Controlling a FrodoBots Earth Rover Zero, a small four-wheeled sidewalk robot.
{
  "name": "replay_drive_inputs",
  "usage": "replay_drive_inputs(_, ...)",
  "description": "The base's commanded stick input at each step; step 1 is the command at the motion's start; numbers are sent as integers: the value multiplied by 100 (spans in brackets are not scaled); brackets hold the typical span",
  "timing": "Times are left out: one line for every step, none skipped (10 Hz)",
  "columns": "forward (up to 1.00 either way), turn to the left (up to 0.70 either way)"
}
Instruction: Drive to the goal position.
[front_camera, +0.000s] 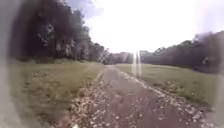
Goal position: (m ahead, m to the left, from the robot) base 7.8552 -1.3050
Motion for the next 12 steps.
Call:
replay_drive_inputs(85,0)
replay_drive_inputs(85,0)
replay_drive_inputs(85,0)
replay_drive_inputs(85,0)
replay_drive_inputs(85,0)
replay_drive_inputs(85,0)
replay_drive_inputs(85,0)
replay_drive_inputs(85,2)
replay_drive_inputs(85,15)
replay_drive_inputs(85,26)
replay_drive_inputs(85,34)
replay_drive_inputs(85,34)
